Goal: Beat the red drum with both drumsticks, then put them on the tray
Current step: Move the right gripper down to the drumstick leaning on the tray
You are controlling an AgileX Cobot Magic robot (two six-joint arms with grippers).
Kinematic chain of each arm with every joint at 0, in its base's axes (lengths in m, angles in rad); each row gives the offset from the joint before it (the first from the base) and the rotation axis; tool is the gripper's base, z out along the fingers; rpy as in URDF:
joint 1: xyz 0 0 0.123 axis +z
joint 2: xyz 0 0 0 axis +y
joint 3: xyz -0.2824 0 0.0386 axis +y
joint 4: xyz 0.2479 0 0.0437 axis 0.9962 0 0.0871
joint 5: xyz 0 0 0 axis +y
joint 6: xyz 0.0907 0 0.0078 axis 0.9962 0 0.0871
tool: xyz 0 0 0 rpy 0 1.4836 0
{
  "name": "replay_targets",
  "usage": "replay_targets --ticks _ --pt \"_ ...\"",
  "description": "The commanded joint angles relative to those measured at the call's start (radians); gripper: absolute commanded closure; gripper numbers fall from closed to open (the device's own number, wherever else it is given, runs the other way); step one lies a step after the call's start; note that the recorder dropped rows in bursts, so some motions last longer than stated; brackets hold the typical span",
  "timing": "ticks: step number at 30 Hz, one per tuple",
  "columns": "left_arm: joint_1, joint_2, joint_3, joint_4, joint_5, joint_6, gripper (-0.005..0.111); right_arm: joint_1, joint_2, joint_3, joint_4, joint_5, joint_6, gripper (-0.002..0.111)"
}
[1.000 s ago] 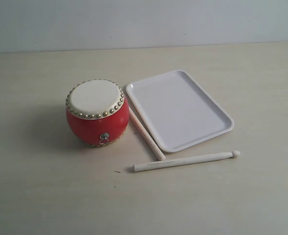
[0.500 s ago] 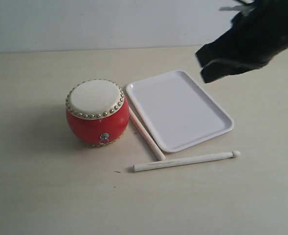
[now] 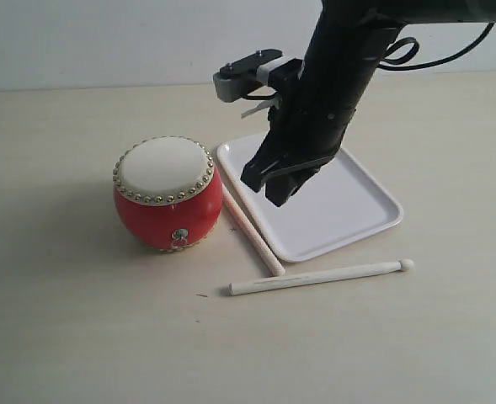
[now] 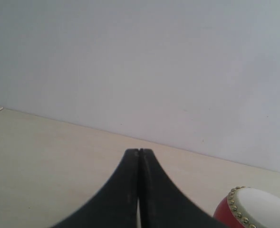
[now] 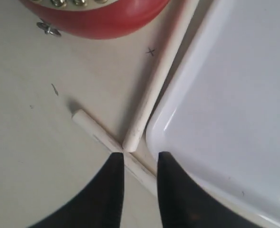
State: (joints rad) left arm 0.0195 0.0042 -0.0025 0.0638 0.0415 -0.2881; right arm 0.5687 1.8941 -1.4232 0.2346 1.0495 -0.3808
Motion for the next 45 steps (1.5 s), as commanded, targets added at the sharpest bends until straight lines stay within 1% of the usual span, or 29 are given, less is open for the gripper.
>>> replay_targets --ticks 1,5,9,13,18,21,26,45 --pt "0.004 -0.004 0.002 0.003 -0.012 -0.003 0.107 0.002 0.037 -0.012 -0.01 0.006 -0.01 0.081" --pt "0.004 -0.004 0.002 0.003 -0.012 -0.003 0.107 0.002 0.057 -0.012 0.003 0.019 0.098 0.081" --pt "0.004 -0.004 0.002 0.003 -0.012 -0.003 0.107 0.041 0.088 -0.012 0.008 0.068 0.098 0.081" --pt "0.004 -0.004 0.002 0.003 -0.012 -0.003 0.107 0.086 0.113 -0.012 -0.016 0.034 0.142 0.08" --pt "0.004 -0.004 0.002 0.003 -0.012 -0.003 0.107 0.106 0.128 -0.012 -0.055 -0.047 0.142 0.067" --pt "0.004 -0.004 0.002 0.003 -0.012 -0.003 0.107 0.106 0.128 -0.012 -0.059 -0.107 0.139 0.064" --pt "0.004 -0.004 0.002 0.003 -0.012 -0.005 0.107 0.106 0.134 -0.012 -0.055 -0.154 0.123 0.064" --pt "0.004 -0.004 0.002 0.003 -0.012 -0.004 0.107 0.106 0.191 -0.012 -0.051 -0.196 0.123 0.064"
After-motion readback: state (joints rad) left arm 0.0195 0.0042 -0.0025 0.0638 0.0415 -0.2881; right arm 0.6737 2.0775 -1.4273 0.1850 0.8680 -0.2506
